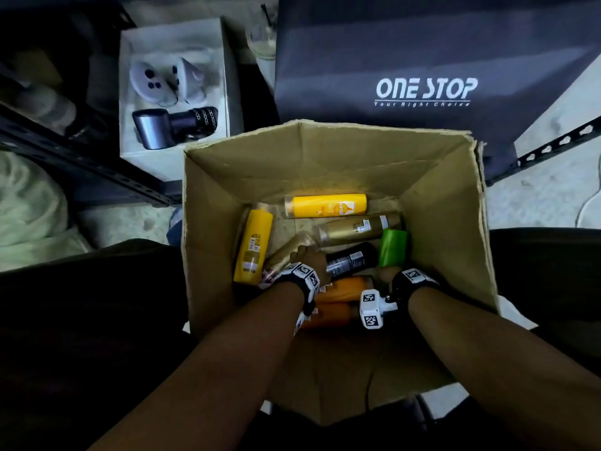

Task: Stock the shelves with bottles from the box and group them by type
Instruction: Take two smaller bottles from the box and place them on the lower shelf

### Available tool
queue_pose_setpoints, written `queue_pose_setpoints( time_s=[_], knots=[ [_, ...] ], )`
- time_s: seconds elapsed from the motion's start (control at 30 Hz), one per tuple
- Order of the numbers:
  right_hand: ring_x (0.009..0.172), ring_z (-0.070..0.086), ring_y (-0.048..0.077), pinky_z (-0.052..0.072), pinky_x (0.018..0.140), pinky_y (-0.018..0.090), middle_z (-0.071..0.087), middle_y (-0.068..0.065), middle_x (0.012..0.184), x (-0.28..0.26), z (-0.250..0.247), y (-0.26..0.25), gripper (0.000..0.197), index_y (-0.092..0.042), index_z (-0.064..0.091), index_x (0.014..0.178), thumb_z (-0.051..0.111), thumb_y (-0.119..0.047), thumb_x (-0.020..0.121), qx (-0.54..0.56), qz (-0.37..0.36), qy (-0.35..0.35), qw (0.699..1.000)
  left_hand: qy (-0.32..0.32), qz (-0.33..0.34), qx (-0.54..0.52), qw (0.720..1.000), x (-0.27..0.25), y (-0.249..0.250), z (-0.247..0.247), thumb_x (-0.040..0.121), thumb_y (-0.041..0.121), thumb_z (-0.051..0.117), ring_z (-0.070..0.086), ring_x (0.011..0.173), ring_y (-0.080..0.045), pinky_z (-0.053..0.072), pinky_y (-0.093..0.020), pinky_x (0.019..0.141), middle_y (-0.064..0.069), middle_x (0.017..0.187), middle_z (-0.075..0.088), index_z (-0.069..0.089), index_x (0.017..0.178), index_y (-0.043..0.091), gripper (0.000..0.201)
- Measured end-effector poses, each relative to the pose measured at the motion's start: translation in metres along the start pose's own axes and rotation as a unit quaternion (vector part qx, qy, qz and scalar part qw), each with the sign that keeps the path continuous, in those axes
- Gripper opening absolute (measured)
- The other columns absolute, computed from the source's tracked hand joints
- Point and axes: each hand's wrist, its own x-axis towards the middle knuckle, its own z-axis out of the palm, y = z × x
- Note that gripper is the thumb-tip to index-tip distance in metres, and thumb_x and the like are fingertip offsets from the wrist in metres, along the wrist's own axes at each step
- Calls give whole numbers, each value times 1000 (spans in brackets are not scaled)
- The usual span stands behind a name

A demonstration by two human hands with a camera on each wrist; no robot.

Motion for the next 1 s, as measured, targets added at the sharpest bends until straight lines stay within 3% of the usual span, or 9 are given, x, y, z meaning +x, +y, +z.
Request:
queue_pose_setpoints(
  time_s=[0.1, 0.17, 0.3, 0.4, 0.57, 0.67, 0.83, 0.93, 1.0],
  knots=[
    [136, 45, 35, 47, 98, 33, 46, 16, 149, 7, 2, 3, 51, -10, 50, 143, 61, -29, 98, -18, 40, 26, 999, -10, -4, -12, 1000, 3, -3, -1, 96, 35, 65, 47, 133, -34, 39, -40, 107, -17, 145, 48, 51, 138, 7, 53],
    [139, 42, 36, 46, 82, 25, 42, 21, 153, 7, 6, 1, 51, 2, 43, 146, 54, -22, 103, 40, 25, 20, 999, -34, -6, -45, 998, 2, -6, -6, 95, 24, 67, 57, 127, -30, 46, -32, 98, -16, 139, 57, 57, 135, 4, 46],
    [130, 52, 32, 38, 111, 44, 53, 13, 146, -5, 6, -4, 68, -19, 53, 142, 37, -65, 96, -45, 35, 102, 993, -79, -28, -102, 991, -8, -12, -16, 100, 23, 62, 56, 128, -31, 46, -35, 90, -16, 142, 56, 53, 140, 3, 46],
    [120, 59, 31, 44, 106, 41, 61, 15, 136, -17, 0, -9, 61, -18, 57, 139, 36, -60, 99, -46, 0, 85, 995, -78, -40, -104, 991, -18, -13, -24, 102, 26, 59, 57, 123, -31, 47, -34, 89, -17, 141, 56, 53, 140, 5, 44],
    [133, 49, 33, 40, 108, 37, 45, 17, 152, -39, -5, -20, 55, -13, 41, 149, 31, -47, 108, -52, -60, 103, 991, -40, -29, -107, 993, -38, -3, -52, 98, 39, 63, 60, 123, -30, 46, -30, 88, -14, 135, 62, 62, 133, 8, 47],
    [133, 50, 33, 40, 106, 34, 46, 16, 152, -53, -9, -25, 58, -9, 35, 152, 45, -40, 105, -12, -101, 134, 986, -10, -50, -77, 996, -50, -8, -65, 86, 52, 73, 67, 107, -33, 56, -42, 94, -15, 120, 68, 66, 123, 9, 58],
    [140, 44, 30, 39, 112, 37, 36, 13, 159, -74, -28, -22, 77, -13, 33, 156, 67, -40, 92, 1, -140, 185, 973, -8, -64, -90, 994, -74, -10, -79, 84, 23, 72, 63, 112, -37, 56, -45, 93, -18, 130, 62, 62, 135, 11, 54],
    [122, 58, 32, 51, 98, 38, 55, 13, 143, -90, -41, -21, 63, -14, 53, 141, 69, -42, 87, -68, -140, 201, 967, 48, -68, -95, 992, -86, -1, -85, 91, 29, 69, 67, 106, -33, 54, -33, 79, -19, 119, 68, 66, 101, 6, 26],
    [111, 64, 32, 56, 92, 41, 62, 12, 132, -94, -45, -23, 58, -13, 58, 133, 75, -35, 82, -56, -146, 208, 965, 81, -64, -112, 988, -88, 4, -88, 92, 34, 67, 68, 100, -32, 50, -32, 72, -19, 112, 70, 64, 88, 7, 28]
  ],
)
